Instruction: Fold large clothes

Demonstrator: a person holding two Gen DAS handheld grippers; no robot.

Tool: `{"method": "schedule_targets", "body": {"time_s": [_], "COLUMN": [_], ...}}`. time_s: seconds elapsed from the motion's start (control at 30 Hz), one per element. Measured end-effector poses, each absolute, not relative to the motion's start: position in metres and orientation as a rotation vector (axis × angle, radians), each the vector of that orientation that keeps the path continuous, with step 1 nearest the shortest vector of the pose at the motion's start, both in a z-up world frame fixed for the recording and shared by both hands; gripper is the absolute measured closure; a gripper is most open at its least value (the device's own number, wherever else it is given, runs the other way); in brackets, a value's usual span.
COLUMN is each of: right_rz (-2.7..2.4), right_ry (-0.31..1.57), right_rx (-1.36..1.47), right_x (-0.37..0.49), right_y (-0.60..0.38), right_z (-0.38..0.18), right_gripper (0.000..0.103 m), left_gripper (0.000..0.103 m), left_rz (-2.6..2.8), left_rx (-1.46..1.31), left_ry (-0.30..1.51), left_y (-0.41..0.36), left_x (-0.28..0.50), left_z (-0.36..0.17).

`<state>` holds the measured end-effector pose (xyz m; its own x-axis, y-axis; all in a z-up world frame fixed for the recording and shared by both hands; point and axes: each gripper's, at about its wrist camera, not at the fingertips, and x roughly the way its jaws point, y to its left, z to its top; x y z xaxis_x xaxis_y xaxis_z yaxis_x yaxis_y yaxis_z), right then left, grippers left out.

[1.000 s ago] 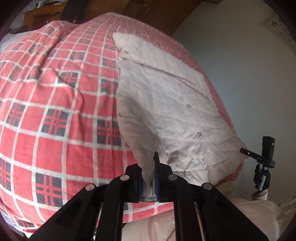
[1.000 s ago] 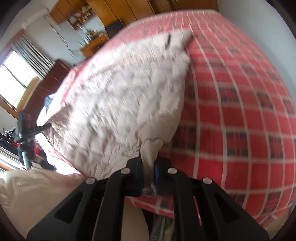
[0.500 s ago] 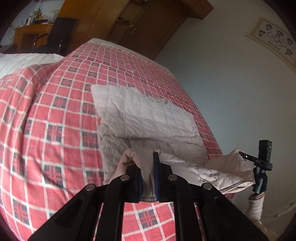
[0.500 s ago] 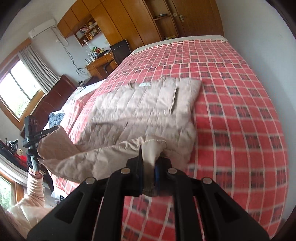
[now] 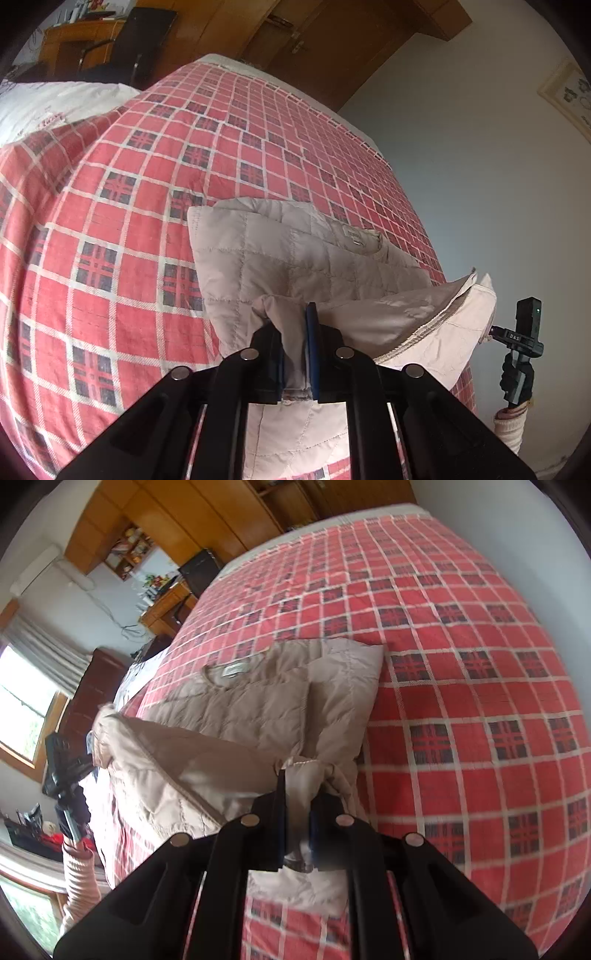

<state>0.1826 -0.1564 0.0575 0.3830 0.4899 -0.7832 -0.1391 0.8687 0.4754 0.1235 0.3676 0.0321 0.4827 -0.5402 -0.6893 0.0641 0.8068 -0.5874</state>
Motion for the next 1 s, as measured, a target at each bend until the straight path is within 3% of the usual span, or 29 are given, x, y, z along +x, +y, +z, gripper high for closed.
{"method": "schedule_targets", "body": {"time_s": [0.33, 0.5, 0.6, 0.7, 0.73, 0.77, 1.0], "right_rz": [0.385, 0.403, 0.425, 0.466, 0.458, 0.44, 0.425], "right_ry": [1.182, 1.188, 1.181, 1.167, 1.152, 1.131, 1.097], "right_rx": [0.428, 0.492, 0.533, 0.611, 0.614, 0.603, 0.543], "right_x": [0.233, 0.24, 0.241, 0.242, 0.24, 0.239, 0.222], "right_y": [-0.156, -0.164, -0.169, -0.177, -0.18, -0.183, -0.187], "right_z": [0.022, 0.021, 0.026, 0.032, 0.035, 0.04, 0.047], "right_gripper": [0.09, 0.08, 0.071, 0.042, 0.026, 0.021, 0.02], "left_gripper": [0.092, 0.087, 0.081, 0.07, 0.068, 0.066, 0.064], "left_rz": [-0.373, -0.412, -0.462, -0.523, -0.529, -0.525, -0.429], "left_rx": [-0.586, -0.64, -0.726, -0.84, -0.869, -0.886, -0.784], "left_ry": [1.107, 1.125, 1.13, 1.094, 1.073, 1.058, 1.039], "left_y": [0.37, 0.377, 0.387, 0.401, 0.407, 0.412, 0.423], "left_x": [0.169, 0.178, 0.18, 0.177, 0.175, 0.173, 0.151], "left_z": [-0.013, -0.013, -0.009, -0.002, 0.001, 0.003, 0.009]}}
